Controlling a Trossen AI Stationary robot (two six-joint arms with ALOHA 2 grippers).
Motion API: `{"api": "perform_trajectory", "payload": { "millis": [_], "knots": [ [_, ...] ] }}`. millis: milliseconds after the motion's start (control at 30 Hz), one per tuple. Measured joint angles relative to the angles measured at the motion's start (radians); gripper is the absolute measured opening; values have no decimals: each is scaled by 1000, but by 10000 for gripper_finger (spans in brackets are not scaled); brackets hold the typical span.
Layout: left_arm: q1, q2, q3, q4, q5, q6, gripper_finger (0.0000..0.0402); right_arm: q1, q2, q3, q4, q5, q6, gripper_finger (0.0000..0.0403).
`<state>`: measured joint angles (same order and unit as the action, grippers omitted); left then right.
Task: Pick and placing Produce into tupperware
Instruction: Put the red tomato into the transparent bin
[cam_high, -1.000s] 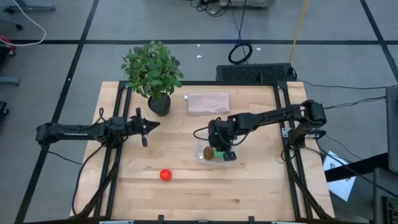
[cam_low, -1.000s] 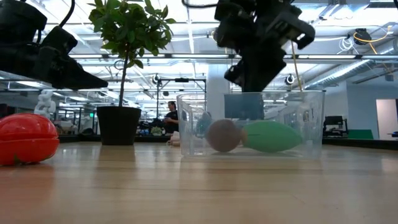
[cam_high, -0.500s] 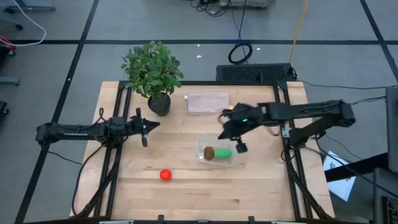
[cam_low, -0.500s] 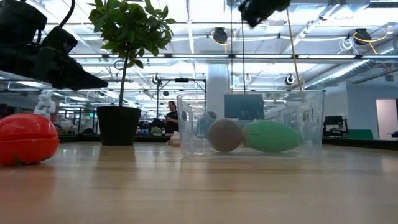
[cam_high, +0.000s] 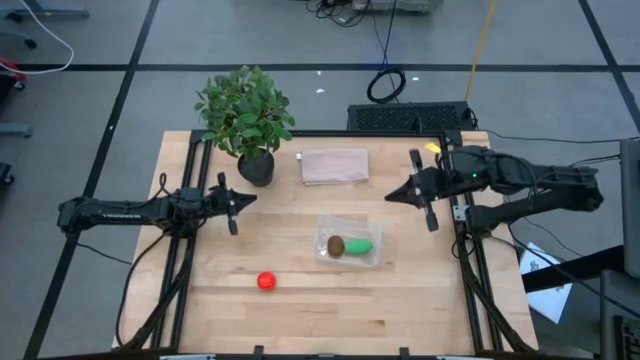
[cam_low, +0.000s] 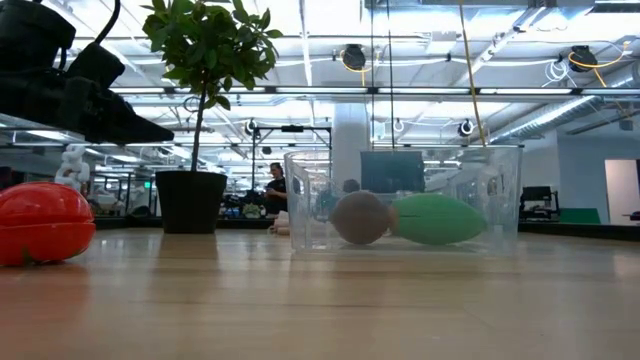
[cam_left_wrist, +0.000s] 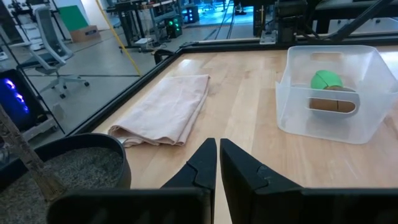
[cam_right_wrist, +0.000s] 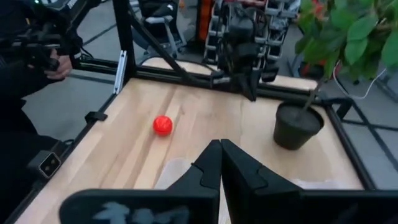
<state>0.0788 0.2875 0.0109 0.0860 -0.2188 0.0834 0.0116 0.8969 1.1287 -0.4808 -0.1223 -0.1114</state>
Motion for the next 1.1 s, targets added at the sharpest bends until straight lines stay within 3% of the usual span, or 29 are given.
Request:
{"api": "perform_trajectory", "payload": {
  "millis": [133,500,700,1100],
  "knots": [
    [0,0,0,0,0,0,26,2,-46,-35,30,3,18,0],
    [0,0,0,0,-1,-8,26,2,-229,-49,-21,169,-7,0],
    [0,0,0,0,-1,-11,26,2,-336,-55,-49,175,20,0],
    [0,0,0,0,-1,-14,26,1,-543,-248,-72,202,61,0]
  ]
}}
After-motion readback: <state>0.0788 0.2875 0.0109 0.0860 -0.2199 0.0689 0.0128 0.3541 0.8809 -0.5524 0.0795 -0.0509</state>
